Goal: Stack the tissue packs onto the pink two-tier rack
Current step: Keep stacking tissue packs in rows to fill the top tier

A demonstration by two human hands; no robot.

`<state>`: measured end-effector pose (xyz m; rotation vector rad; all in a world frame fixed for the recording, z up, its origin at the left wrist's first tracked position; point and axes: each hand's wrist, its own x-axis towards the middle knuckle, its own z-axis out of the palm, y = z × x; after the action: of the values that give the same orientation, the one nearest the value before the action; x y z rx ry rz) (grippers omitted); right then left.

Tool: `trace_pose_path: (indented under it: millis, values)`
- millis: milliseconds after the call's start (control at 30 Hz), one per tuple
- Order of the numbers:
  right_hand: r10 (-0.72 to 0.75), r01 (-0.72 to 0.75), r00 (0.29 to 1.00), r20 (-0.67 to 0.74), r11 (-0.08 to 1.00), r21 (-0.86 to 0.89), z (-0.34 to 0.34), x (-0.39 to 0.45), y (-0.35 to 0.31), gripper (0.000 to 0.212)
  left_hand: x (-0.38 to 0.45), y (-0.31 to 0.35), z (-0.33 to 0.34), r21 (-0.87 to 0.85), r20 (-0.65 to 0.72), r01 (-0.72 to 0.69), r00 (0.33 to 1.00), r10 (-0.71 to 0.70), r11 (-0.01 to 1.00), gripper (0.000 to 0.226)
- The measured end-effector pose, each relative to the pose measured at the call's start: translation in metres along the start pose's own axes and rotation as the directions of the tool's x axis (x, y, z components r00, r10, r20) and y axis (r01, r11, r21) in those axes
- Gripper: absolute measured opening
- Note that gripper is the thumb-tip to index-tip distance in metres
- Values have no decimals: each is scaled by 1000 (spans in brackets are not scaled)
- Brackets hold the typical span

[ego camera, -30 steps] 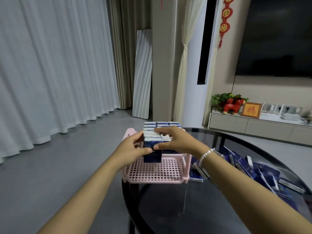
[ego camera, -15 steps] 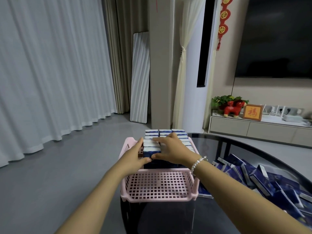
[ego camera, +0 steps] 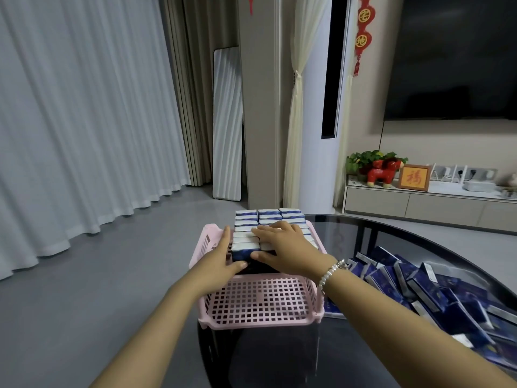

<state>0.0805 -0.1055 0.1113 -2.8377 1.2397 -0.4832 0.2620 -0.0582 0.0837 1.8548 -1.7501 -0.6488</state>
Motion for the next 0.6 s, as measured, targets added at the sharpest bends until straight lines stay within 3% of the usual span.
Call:
trace_pose_path:
  millis: [167, 333, 467, 600]
  values:
    - [85, -75, 985, -150, 994, 74, 7, -30, 8, 56, -27, 10, 14, -68, -219, -54, 975, 38, 996, 88]
    - [139, -87, 939, -314, 981, 176, 13, -67, 12, 48, -51, 28, 37, 25, -442, -159, 884, 153, 987, 68]
    - [201, -110, 891, -407, 966, 236, 14, -100, 19, 40, -64, 53, 64, 37, -471, -267, 845, 252, 963, 50]
    - [271, -174, 870, -412, 950, 258, 18, -137, 38, 31, -72, 76, 98, 21, -401, -309, 868, 291, 951, 43]
